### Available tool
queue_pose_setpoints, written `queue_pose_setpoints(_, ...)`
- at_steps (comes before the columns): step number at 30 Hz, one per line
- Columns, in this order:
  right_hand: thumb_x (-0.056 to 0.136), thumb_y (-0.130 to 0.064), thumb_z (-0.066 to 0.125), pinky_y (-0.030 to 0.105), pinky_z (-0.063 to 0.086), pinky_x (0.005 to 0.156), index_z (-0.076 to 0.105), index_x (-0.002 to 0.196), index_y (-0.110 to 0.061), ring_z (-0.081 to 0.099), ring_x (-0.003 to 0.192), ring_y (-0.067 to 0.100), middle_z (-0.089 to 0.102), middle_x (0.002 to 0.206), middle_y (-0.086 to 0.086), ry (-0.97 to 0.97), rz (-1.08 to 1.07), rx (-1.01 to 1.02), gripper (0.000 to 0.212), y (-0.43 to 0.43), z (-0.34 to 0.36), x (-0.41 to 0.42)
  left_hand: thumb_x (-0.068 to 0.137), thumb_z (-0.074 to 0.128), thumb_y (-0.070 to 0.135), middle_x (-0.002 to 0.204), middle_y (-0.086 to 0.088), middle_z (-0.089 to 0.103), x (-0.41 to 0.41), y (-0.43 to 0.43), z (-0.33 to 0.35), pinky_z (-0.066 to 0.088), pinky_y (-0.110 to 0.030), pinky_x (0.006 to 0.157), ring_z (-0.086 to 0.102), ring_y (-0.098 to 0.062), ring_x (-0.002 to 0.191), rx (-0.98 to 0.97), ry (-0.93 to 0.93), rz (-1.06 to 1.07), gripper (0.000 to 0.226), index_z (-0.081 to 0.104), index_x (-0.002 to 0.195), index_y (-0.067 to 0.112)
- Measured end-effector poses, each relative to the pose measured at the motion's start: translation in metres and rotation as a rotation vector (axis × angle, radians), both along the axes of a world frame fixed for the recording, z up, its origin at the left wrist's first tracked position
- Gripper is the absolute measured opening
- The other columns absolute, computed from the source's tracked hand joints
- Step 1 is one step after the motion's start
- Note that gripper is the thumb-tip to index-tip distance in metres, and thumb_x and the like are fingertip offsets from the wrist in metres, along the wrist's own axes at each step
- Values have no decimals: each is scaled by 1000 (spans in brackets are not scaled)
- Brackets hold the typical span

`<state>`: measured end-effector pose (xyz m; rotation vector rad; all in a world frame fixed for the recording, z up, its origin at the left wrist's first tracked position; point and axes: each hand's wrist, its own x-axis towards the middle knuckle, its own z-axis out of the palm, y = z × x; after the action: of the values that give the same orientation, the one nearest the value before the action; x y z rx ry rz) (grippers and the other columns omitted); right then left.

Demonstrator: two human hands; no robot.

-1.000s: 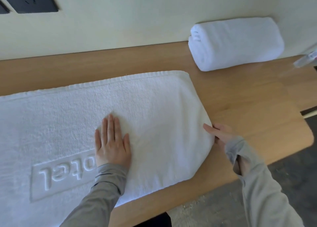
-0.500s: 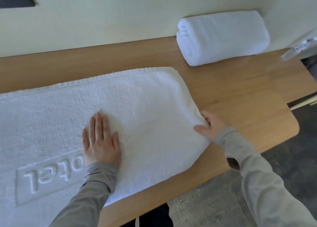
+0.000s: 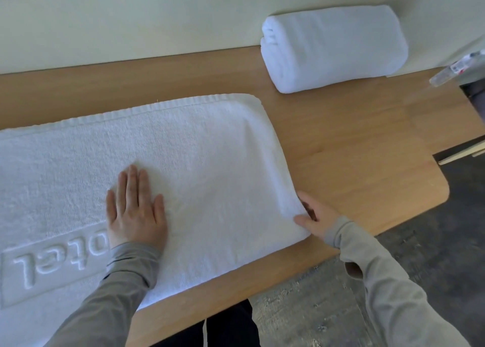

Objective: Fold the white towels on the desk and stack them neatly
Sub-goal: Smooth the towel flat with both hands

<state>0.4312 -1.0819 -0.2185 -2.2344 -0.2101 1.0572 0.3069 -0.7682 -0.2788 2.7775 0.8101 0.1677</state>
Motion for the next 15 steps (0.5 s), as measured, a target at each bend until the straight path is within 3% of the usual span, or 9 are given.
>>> queue_pose_setpoints(5,90,-24,57,24,45,62,45,116,-27,57,76,15,61,89,-1,-155,-84,-232,29,1,1,0,93,24,36,152,-13,29,0,-2,1,12,-46,116,24,-29,141,3,-14,8,61,30,145,6)
queue_pose_setpoints(9,87,-20,61,32,49,75,47,124,-14,58,81,17,60,92,0,-224,-351,-260,40,0,-16,-28,92,23,37,152,-12,29,1,-4,1,12,-45,116,23,-28,142,2,-12,7,61,31,145,6)
queue_pose_setpoints(11,85,-13,61,41,48,88,49,124,-7,57,96,26,60,105,7,-504,-472,-310,41,4,-17,-40,93,23,37,153,-12,28,2,-4,0,11,-45,116,23,-28,142,7,-6,6,61,30,145,6)
queue_pose_setpoints(13,86,-13,53,43,44,90,55,118,0,56,103,34,59,110,17,-855,-495,-301,35,25,-15,-54,93,22,37,153,-11,26,1,-3,-1,12,-46,116,21,-28,142,8,8,3,61,28,146,7)
queue_pose_setpoints(15,88,-22,41,40,39,92,58,118,3,54,111,33,60,117,20,-1016,-282,-145,42,69,-15,-70,93,22,37,154,-11,25,0,-2,-2,11,-46,116,20,-27,143,14,18,-1,61,27,146,8)
